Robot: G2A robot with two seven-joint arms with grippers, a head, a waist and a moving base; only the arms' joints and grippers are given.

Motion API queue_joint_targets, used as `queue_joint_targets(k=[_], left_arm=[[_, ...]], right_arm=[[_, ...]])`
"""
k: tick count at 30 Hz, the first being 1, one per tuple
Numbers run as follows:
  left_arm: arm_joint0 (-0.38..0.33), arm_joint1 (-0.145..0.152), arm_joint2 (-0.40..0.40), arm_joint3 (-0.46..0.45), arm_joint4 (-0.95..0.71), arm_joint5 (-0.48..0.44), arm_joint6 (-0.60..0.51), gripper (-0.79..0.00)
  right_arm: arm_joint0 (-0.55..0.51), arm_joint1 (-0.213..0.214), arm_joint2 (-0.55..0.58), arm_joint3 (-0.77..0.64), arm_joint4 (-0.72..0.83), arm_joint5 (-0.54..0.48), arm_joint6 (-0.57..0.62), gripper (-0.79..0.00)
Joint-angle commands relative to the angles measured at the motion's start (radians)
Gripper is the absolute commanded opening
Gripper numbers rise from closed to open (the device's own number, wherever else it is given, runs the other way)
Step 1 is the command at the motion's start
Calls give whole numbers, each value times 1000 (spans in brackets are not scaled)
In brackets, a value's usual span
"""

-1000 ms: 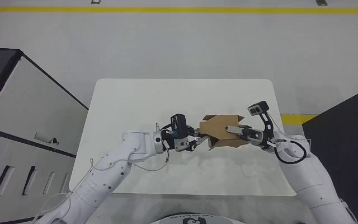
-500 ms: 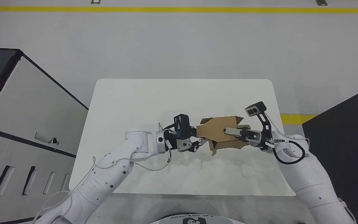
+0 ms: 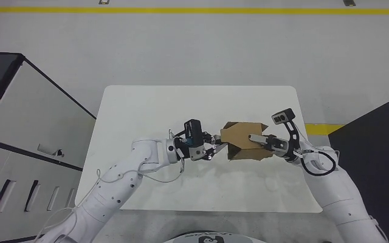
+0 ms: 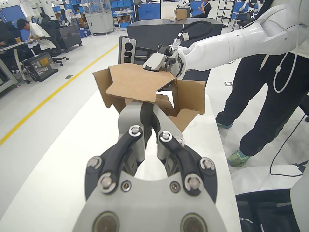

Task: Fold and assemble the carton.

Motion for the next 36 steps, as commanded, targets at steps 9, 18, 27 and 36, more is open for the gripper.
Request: queue_joint_targets(k=[9, 18, 27, 36], left_arm=[[29, 8, -26, -23, 7, -6, -3, -785], [40, 10, -29, -9, -4, -33, -7, -785], [21, 0, 18, -14, -10, -39, -16, -785], [1, -8, 39, -1, -10, -36, -16, -785]], right_arm=[[-17, -2, 22, -15, 14, -1, -1, -785], [-28, -7, 31, -32, 23, -7, -7, -785], [-36, -13, 14, -51, -3, -19, -19, -785], [-37, -16, 9, -56, 4, 7, 7, -785]])
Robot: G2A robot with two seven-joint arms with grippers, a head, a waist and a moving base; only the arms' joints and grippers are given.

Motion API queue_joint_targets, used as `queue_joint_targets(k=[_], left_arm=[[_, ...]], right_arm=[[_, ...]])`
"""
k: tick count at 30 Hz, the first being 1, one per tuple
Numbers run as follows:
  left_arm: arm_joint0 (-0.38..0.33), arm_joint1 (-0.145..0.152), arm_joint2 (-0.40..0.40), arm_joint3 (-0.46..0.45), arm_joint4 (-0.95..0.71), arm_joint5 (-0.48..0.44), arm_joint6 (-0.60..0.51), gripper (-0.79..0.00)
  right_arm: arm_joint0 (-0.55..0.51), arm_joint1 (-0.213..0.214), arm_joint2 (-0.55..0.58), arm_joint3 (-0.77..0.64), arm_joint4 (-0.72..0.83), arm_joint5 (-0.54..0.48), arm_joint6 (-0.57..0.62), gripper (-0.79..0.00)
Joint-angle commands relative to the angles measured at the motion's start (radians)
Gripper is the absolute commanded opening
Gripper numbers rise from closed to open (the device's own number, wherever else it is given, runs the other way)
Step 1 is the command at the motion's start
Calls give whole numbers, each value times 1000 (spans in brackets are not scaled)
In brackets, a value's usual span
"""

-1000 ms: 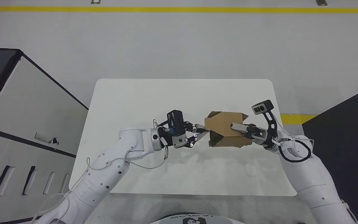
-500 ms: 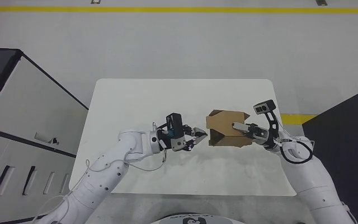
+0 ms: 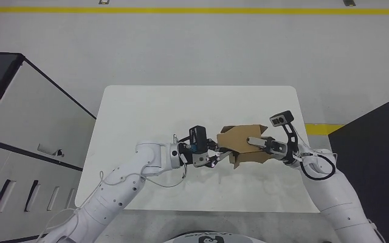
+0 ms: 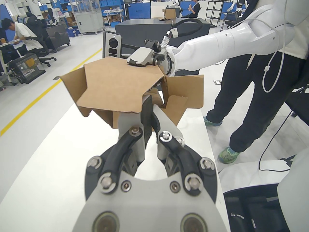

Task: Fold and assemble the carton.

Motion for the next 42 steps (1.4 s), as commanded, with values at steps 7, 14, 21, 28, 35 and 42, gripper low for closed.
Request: queue_joint_targets(k=[7, 14, 21, 28, 35, 42], left_arm=[[-3, -3, 6, 3, 2, 2, 2, -785], [0, -3, 6, -5, 8, 2, 2, -785], [2, -2, 4, -7, 9, 0, 2, -785], [2, -4, 8, -6, 10, -2, 3, -785], [6, -1, -13, -12, 11, 7, 12, -785], [25, 8, -47, -36, 18, 9, 18, -785]], right_arm=[[-2, -2, -1, -12, 1, 23, 23, -785], [-6, -5, 4, -17, 16, 27, 27, -785], [-10, -7, 7, -17, 7, 24, 24, -785], [-10, -11, -1, -16, -1, 24, 24, -785], [-11, -12, 14, -4, 3, 23, 23, -785], [-18, -11, 37, 2, 15, 27, 27, -785]])
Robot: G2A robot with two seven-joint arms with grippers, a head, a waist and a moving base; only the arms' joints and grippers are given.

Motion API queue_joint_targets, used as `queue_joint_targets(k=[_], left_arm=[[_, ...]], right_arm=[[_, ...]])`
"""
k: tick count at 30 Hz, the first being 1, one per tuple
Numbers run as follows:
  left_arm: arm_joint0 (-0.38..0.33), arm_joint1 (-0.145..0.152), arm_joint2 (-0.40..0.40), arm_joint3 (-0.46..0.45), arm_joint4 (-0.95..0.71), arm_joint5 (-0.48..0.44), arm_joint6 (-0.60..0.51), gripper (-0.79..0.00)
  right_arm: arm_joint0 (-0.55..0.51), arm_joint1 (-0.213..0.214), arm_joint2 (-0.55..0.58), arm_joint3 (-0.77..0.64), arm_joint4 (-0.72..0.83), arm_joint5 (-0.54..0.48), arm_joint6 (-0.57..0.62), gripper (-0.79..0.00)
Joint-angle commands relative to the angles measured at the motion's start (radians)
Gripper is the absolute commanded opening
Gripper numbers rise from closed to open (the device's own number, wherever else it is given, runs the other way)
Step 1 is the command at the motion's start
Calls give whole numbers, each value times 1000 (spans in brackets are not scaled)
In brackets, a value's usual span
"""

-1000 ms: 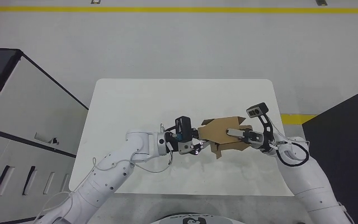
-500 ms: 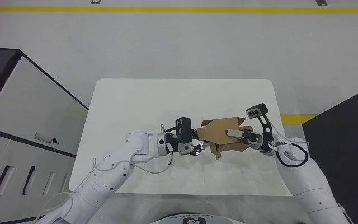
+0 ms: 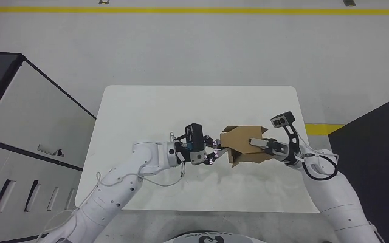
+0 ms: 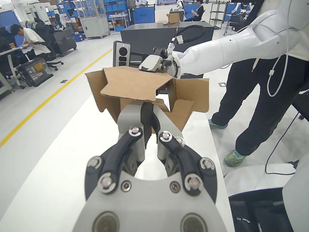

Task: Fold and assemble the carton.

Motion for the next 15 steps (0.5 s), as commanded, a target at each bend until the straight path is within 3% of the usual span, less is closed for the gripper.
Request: queue_joint_targets(k=[1, 15], left_arm=[[6, 2, -7, -6, 0, 0, 1, -785], [42, 14, -60, -38, 4, 0, 19, -785]], right_arm=[[-3, 0, 6, -1, 3, 2, 2, -785], [-11, -8, 39, -3, 67, 20, 20, -785]])
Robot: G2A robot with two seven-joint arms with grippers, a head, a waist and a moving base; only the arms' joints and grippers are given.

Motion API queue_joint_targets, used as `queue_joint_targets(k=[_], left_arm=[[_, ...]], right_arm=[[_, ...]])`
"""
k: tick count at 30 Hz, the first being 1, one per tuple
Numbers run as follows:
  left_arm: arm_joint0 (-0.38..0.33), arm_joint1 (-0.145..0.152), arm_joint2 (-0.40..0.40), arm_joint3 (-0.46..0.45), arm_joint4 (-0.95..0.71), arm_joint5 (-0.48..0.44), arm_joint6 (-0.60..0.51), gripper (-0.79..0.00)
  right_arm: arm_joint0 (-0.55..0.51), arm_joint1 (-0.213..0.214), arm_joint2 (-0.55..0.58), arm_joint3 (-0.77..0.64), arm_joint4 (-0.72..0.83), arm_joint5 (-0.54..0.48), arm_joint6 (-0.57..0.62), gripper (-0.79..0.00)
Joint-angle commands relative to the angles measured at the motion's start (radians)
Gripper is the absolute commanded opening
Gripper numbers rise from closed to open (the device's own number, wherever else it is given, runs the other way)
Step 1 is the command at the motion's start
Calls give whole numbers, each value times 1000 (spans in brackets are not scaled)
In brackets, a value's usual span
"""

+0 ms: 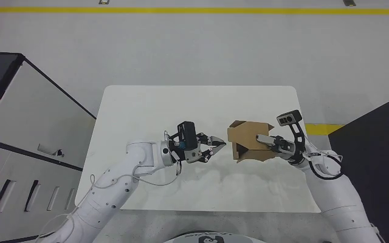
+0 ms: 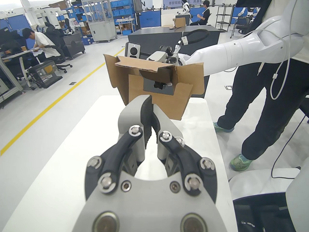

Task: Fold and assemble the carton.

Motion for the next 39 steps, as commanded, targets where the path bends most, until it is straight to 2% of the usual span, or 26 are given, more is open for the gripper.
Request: queue_joint_targets(k=[1, 8, 22, 39], left_arm=[[6, 1, -4, -4, 1, -2, 3, -785], [6, -1, 17, -2, -1, -18, 1, -785], [-57, -22, 98, 28, 17, -10, -19, -785], [-70, -27, 102, 38, 17, 10, -19, -785]], right_arm=[[3, -2, 1, 1, 6, 5, 5, -785], [12, -13, -9, -4, 7, 17, 17, -785], [8, -26, -7, -12, -12, 24, 24, -785], [11, -39, 8, 3, -16, 30, 30, -785]])
